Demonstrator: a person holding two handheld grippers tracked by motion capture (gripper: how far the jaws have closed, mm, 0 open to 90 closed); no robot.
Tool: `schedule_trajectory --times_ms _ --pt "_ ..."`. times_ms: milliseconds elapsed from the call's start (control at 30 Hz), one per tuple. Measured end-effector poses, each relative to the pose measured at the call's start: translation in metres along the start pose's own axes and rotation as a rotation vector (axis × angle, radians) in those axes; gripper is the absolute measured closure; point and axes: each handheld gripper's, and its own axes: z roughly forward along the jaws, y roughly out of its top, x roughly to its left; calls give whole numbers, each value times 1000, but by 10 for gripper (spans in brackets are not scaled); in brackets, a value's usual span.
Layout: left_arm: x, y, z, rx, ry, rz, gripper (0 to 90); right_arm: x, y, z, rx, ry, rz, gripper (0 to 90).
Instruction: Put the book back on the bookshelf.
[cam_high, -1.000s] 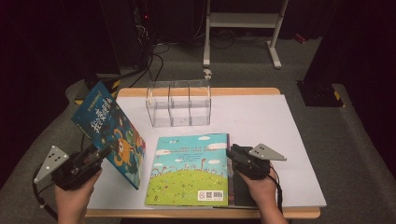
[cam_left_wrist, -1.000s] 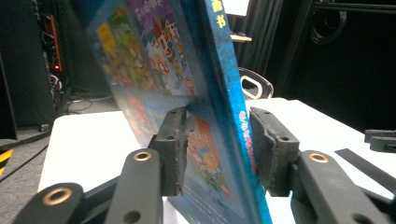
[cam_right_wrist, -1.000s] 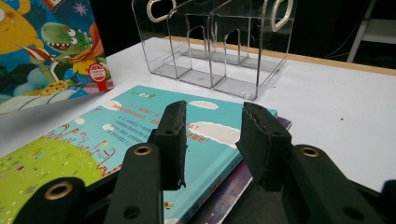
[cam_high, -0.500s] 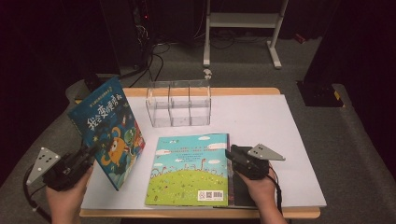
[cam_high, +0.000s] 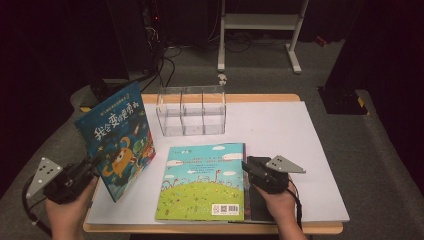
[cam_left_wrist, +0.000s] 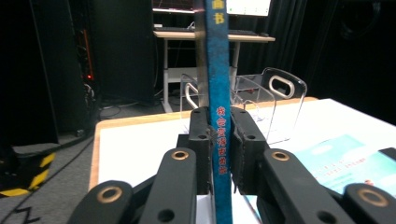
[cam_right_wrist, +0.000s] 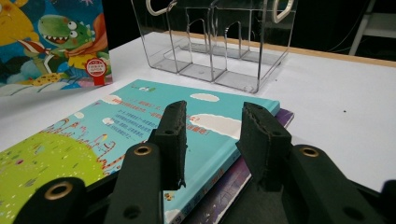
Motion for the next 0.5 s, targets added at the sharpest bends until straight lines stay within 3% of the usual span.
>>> schedule_trajectory --times_ms 133,500 --pt "3 0 1 -2 16 6 787 -1 -1 -2 -2 -4 1 607" --pt "1 -1 0 -13 -7 33 783 0 0 -2 -4 -3 -2 607"
